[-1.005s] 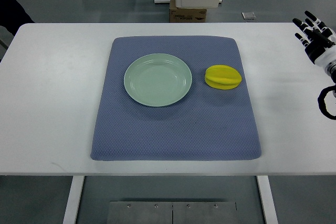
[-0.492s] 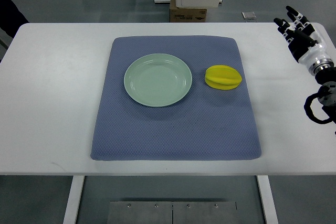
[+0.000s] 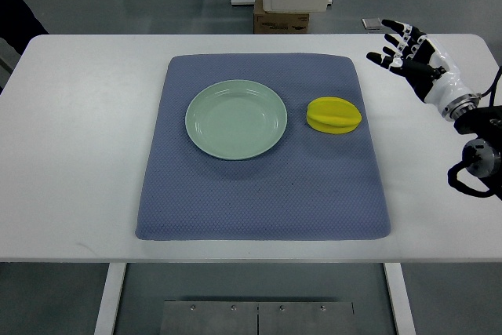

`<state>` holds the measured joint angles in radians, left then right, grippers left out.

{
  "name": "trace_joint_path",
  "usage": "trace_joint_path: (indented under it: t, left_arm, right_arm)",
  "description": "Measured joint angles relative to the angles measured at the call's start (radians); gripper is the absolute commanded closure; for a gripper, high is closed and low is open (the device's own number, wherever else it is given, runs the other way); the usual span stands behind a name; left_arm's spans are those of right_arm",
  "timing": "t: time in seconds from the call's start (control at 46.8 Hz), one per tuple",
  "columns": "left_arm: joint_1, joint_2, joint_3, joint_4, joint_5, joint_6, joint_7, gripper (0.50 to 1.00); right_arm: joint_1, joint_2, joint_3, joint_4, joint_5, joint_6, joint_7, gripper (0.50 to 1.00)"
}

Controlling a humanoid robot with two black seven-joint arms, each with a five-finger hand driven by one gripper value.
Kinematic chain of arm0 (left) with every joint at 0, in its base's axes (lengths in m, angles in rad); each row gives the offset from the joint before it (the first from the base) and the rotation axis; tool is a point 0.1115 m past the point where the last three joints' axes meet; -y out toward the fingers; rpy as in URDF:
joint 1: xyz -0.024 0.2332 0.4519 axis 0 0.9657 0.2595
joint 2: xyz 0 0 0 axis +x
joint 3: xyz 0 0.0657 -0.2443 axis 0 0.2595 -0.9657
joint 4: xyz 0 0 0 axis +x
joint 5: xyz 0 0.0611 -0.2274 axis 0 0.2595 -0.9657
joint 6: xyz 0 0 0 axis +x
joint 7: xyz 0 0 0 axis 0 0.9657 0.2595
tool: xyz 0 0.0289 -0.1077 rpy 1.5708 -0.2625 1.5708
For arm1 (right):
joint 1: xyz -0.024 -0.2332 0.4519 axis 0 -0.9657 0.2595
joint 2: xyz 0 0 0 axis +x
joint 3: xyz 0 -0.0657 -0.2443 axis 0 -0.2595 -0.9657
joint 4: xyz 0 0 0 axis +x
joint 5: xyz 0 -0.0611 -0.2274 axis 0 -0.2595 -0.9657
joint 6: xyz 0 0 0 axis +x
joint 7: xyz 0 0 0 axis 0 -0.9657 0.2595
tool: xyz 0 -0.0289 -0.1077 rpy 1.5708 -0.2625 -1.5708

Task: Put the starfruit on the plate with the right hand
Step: 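Move the right hand toward the yellow starfruit beside the plate, then close the right hand fingers around the yellow starfruit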

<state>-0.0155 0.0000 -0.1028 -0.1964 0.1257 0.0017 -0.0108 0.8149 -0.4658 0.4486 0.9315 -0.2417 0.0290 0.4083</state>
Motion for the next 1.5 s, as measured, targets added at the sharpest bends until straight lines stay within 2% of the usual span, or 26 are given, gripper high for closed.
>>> trace_joint_path:
  t: [0.342,0.47,0.663,0.748,1.176,1.496]
  left_arm:
    - [0.0,0.0,0.0,0.0,0.0,0.0,0.0,0.5]
    - [0.0,0.0,0.0,0.0,0.0,0.0,0.0,0.5]
    - [0.0,0.0,0.0,0.0,0.0,0.0,0.0,0.5]
    - [0.0,0.0,0.0,0.0,0.0,0.0,0.0,0.5]
    - [0.0,0.0,0.0,0.0,0.0,0.0,0.0,0.5]
    - [0.0,0.0,0.0,0.0,0.0,0.0,0.0,0.5]
  right_arm:
    - [0.022,-0.067,-0.15,0.049,-0.141,-0.027,0.058,0.5]
    - [0.051,-0.07,-0.24,0.047,-0.215,-0.121,0.075,0.5]
    - [0.132,-0.057,-0.445,0.047,-0.237,-0.268,0.15,0.5]
    - [0.157,-0.053,-0.494,0.046,-0.237,-0.307,0.157,0.5]
    - [0.204,-0.007,-0.627,0.037,-0.239,-0.32,0.155,0.5]
    - [0.215,0.065,-0.66,-0.031,-0.239,-0.32,0.126,0.5]
